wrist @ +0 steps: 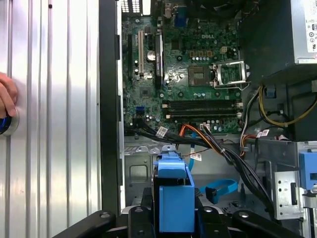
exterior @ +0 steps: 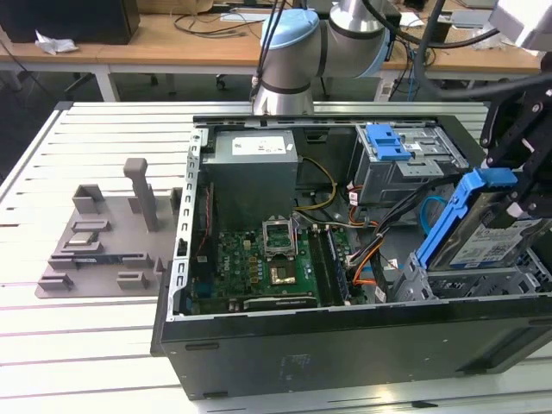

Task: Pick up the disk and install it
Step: 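Insert the disk into the insertion slot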

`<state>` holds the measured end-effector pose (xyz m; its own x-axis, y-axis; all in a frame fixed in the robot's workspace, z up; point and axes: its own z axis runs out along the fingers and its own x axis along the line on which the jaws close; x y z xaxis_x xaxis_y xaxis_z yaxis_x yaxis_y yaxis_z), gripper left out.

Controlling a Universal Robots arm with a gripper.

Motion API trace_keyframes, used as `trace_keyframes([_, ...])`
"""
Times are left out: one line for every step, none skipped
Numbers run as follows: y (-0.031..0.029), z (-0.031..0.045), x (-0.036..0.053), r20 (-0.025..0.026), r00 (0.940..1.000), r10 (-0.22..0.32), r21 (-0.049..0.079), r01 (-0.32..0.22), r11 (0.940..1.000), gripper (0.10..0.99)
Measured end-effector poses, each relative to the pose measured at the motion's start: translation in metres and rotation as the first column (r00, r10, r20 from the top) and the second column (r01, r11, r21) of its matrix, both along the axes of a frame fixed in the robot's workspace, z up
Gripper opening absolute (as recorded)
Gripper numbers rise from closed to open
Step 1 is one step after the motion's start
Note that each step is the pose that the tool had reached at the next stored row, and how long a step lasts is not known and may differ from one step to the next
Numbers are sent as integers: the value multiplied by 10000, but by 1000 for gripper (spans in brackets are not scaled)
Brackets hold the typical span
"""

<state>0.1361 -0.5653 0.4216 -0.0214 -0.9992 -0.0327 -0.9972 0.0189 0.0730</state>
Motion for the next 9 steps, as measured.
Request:
trace_keyframes([0, -16, 0, -2, 10000, 0, 2, 0, 10000, 369])
trace_keyframes([0, -39, 0, -6, 10000, 0, 3, 0, 10000, 369])
trace_keyframes([0, -89, 0, -13, 10000, 0, 2, 0, 10000, 369])
trace_keyframes([0, -107, 0, -16, 10000, 1, 0, -1, 10000, 369])
trace_keyframes([0, -124, 0, -18, 10000, 0, -1, 0, 10000, 369])
trace_keyframes([0, -155, 0, -19, 10000, 0, 2, 0, 10000, 369])
trace_keyframes([0, -187, 0, -22, 10000, 1, -1, -1, 10000, 369])
trace_keyframes([0, -215, 0, -23, 10000, 1, 2, -1, 10000, 369])
trace_keyframes([0, -233, 0, -24, 10000, 0, 1, 0, 10000, 369])
